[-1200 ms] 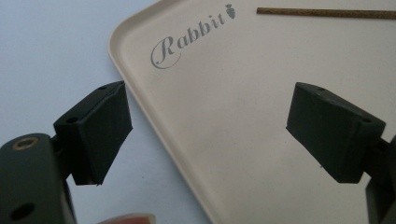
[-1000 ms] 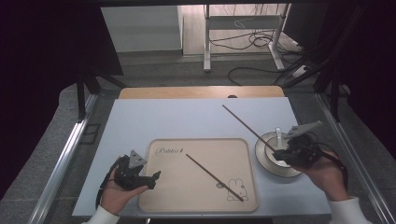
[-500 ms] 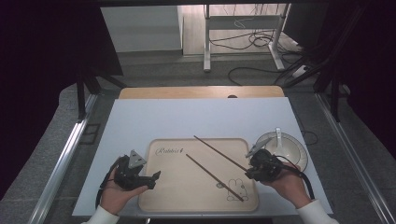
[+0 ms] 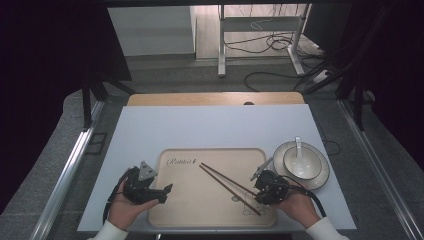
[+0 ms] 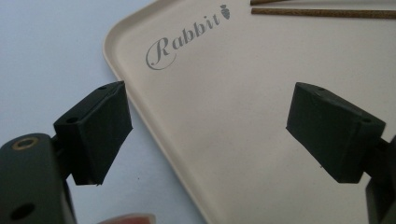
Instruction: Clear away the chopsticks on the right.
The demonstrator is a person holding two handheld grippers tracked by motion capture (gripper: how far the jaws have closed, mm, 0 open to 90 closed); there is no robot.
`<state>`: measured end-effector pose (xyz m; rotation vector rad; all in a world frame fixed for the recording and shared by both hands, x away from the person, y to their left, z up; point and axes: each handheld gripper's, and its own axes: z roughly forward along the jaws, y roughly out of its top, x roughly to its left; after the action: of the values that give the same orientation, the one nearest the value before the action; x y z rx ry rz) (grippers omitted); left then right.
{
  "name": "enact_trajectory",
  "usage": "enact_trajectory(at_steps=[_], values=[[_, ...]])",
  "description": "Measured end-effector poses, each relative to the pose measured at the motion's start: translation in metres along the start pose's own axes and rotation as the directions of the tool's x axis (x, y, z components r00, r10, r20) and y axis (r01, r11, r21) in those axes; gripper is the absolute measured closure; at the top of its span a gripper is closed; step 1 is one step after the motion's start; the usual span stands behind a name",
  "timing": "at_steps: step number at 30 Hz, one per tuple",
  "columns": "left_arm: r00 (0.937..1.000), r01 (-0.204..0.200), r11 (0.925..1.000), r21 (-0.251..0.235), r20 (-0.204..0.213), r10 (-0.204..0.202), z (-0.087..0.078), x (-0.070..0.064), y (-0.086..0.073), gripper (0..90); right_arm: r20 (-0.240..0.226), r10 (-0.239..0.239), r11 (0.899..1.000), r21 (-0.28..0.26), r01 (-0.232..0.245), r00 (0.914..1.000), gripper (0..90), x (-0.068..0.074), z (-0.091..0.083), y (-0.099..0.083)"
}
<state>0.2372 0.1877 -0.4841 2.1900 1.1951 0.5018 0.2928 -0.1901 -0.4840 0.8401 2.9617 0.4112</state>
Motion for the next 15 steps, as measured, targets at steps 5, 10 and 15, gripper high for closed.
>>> enact_trajectory(at_steps=[5,10,15], values=[[1.0000,0.002,1.0000,0.001,-0.003,-0.002,0.000,0.000,0.000,14.0,-0.020,-0.013,1.000,-0.028,0.013,0.9997,68.1,0.003,-0.005,0.002],[1.0000,0.005,1.0000,-0.004,-0.004,-0.005,0.000,0.001,0.000,14.0,0.009,-0.046,0.985,-0.165,0.046,0.9989,49.9,0.007,-0.017,0.018],[1.0000,0.002,1.0000,-0.005,-0.002,-0.002,0.000,0.000,0.001,14.0,-0.064,-0.100,0.967,-0.241,0.082,0.9930,46.5,0.017,-0.005,0.064]])
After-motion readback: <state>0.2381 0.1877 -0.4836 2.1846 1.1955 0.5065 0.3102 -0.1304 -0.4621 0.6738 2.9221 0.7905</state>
